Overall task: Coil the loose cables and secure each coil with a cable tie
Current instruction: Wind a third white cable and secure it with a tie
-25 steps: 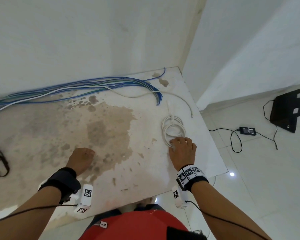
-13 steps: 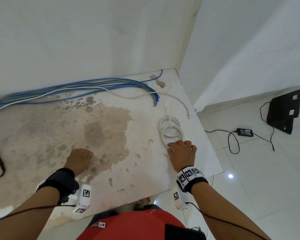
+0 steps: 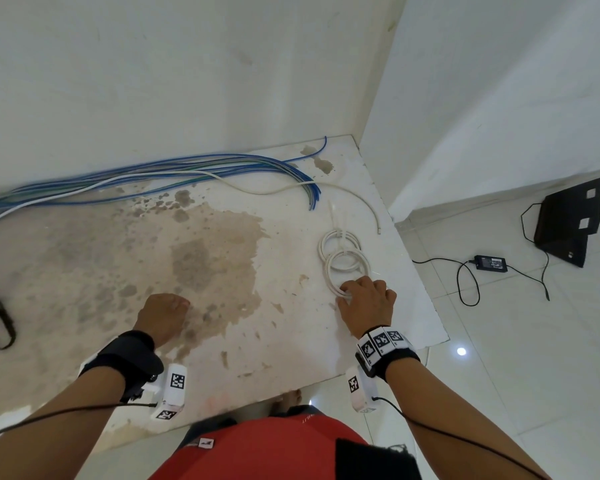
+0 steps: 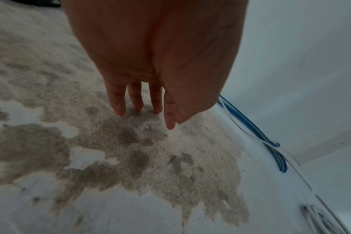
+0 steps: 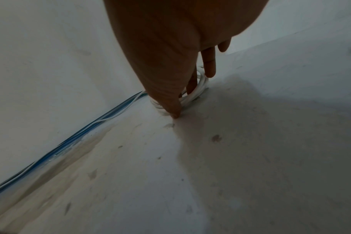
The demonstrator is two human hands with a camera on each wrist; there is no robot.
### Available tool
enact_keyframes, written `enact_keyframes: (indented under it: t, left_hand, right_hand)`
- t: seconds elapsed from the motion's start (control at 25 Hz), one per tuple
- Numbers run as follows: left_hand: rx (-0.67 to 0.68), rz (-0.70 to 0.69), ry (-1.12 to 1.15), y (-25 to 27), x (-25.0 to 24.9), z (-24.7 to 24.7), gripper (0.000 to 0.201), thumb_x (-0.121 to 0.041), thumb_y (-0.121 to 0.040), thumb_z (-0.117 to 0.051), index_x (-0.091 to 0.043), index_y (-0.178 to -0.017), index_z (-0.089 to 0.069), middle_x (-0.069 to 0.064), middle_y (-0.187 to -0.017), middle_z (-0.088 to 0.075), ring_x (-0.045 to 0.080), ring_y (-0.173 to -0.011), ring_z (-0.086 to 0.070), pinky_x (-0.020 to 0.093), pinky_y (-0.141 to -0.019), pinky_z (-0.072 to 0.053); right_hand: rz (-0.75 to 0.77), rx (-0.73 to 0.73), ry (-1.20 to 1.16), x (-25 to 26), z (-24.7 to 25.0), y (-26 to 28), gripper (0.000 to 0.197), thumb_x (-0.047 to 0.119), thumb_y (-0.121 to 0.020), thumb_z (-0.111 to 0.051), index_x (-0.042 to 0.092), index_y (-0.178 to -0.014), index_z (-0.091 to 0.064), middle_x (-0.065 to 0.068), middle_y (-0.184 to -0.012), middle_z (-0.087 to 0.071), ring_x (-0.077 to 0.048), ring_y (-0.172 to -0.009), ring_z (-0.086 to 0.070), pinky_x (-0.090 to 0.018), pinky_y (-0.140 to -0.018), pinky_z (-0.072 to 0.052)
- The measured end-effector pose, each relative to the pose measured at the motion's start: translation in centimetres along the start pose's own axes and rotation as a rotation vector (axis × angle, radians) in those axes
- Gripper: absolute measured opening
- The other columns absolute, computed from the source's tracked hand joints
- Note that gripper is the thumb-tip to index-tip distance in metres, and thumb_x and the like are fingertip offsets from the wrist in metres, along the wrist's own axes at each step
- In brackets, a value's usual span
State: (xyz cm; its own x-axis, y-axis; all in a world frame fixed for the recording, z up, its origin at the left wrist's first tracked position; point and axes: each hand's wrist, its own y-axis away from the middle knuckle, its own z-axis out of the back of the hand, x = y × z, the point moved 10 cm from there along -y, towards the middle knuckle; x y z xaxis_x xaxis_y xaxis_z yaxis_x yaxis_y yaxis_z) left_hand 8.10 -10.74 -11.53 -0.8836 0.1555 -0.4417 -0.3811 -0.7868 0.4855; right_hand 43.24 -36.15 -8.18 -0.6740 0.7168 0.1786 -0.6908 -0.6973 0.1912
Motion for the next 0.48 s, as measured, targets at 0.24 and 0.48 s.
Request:
enact_keyframes:
  t: [0.24, 0.48]
  left_hand:
    - [0.025, 0.014, -0.018, -0.06, 0.68, -0.1, 0.029, -0.021, -0.102, -0.049, -0.008, -0.105, -0.075, 0.009, -0.119, -0.069, 0.03, -0.114, -0.06, 0.038, -0.103, -0.043]
    - [-0.016, -0.011, 0.028, 0.44, -0.12, 0.42, 0.025, -0.016, -0.1, -0.055, -0.003, -0.103, -0.076, 0.013, -0.119, -0.07, 0.032, -0.114, -0.061, 0.04, -0.103, -0.044]
  right_hand:
    - [-0.014, 0.022, -0.001, -0.05, -0.1, -0.09, 0.029, 0.039, -0.091, -0.064, 0.028, -0.117, -0.069, 0.0, -0.12, -0.061, -0.028, -0.111, -0.051, -0.042, -0.096, -0.032]
    - [-0.018, 0.04, 0.001, -0.07, 0.02, 0.1, 0.027, 0.04, -0.093, -0.062, 0.03, -0.118, -0.068, 0.003, -0.121, -0.061, -0.026, -0.112, -0.052, -0.04, -0.095, -0.031]
